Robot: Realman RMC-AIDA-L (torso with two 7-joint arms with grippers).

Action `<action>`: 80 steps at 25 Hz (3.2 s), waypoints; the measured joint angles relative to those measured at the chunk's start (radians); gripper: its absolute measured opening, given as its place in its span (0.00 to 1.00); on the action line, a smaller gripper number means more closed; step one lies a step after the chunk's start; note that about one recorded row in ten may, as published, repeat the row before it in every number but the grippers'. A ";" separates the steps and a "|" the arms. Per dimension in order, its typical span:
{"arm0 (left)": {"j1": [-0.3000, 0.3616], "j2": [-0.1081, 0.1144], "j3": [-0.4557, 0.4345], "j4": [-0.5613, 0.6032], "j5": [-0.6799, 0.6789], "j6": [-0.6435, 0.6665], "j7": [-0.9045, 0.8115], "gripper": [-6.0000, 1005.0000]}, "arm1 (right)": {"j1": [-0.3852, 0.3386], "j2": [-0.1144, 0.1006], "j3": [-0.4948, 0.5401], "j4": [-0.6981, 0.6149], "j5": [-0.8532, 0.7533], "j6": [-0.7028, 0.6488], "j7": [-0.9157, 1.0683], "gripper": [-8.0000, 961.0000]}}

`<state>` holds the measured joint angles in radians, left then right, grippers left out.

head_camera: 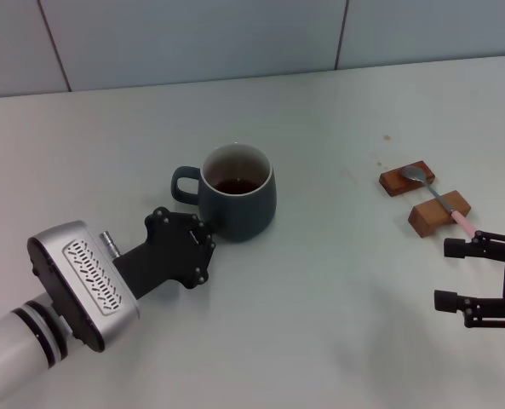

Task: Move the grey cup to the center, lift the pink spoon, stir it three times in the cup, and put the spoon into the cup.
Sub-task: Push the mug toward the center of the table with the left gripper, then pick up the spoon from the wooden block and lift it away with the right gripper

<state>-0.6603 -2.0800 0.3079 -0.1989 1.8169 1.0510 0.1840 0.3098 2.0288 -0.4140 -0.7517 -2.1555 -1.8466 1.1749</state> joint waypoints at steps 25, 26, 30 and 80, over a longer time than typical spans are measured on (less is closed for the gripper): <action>0.011 0.011 0.013 0.236 0.298 0.299 -0.796 0.01 | -0.001 0.010 0.000 0.013 0.006 -0.004 -0.002 0.77; 0.011 0.011 0.013 0.236 0.298 0.299 -0.796 0.01 | 0.000 0.010 0.000 0.016 0.006 -0.003 -0.004 0.77; 0.011 0.016 0.072 0.379 0.317 0.468 -1.009 0.01 | 0.004 0.010 0.004 0.026 0.006 -0.001 -0.011 0.77; 0.122 0.110 0.154 0.684 0.307 0.557 -1.286 0.81 | -0.187 0.049 0.454 0.688 0.354 -0.083 0.120 0.75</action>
<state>-0.5384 -1.9697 0.4618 0.4852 2.1240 1.6080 -1.1025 0.1229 2.0781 0.0404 -0.0633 -1.8016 -1.9293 1.2945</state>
